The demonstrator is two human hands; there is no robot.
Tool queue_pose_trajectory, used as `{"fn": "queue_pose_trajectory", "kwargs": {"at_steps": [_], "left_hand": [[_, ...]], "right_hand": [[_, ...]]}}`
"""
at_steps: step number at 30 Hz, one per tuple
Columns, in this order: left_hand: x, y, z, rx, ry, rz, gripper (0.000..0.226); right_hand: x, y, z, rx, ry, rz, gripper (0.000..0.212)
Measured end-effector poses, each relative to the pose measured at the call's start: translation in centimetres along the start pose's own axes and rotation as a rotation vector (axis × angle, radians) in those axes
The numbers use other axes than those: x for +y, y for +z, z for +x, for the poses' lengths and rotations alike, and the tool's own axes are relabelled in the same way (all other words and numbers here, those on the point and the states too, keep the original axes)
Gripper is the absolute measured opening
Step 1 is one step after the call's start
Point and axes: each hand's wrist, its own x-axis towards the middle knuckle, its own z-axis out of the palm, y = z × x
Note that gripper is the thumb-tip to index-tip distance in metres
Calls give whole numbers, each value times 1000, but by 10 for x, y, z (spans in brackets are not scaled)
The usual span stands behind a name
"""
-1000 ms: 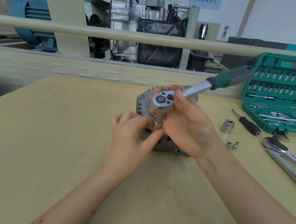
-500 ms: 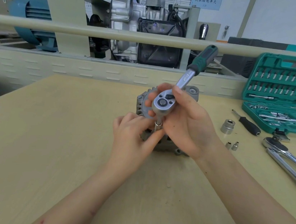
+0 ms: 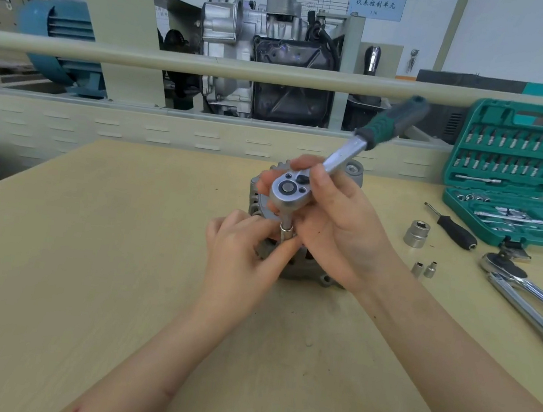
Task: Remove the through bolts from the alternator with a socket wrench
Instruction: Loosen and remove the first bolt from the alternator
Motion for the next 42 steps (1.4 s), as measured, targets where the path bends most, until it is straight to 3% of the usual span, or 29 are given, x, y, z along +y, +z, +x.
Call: {"fn": "queue_pose_trajectory", "kwargs": {"at_steps": [2, 4, 8, 13, 19, 22, 25, 28, 31, 33, 35, 36, 39, 42], "left_hand": [[1, 0, 1, 21, -12, -12, 21], [3, 0, 1, 44, -14, -22, 29], [0, 1, 0, 16, -12, -24, 18], [-2, 1, 1, -53, 85, -59, 23], [-2, 2, 2, 10, 29, 6, 36], [0, 2, 3, 17, 4, -3, 22], [-1, 0, 2, -26, 38, -33, 21], [-2, -2, 0, -21, 72, -42, 23], [0, -1, 1, 11, 47, -39, 17], [1, -1, 2, 9, 56, -48, 10], [1, 0, 3, 0, 70, -39, 9], [2, 0, 3, -5, 78, -26, 11], [3, 1, 3, -12, 88, 2, 15], [4, 1, 3, -11, 70, -1, 17]], "right_hand": [[0, 0, -1, 34, -58, 12, 9], [0, -1, -2, 57, -78, 27, 14], [0, 0, -2, 41, -22, -26, 20], [-2, -1, 0, 103, 59, -67, 35], [-2, -3, 0, 53, 20, 50, 20], [-2, -5, -1, 42, 12, 101, 16], [-3, -4, 0, 91, 26, 37, 26], [-13, 0, 1, 164, 98, -270, 41], [-34, 1, -3, 268, 106, -1119, 55], [-46, 0, -6, 316, -134, -1552, 55], [-58, 3, -9, 248, -335, -1665, 43], [-62, 5, -9, 154, -334, -1691, 40], [-73, 7, -9, -93, -138, -1817, 54], [-81, 7, -14, -191, -42, -1866, 64]]}}
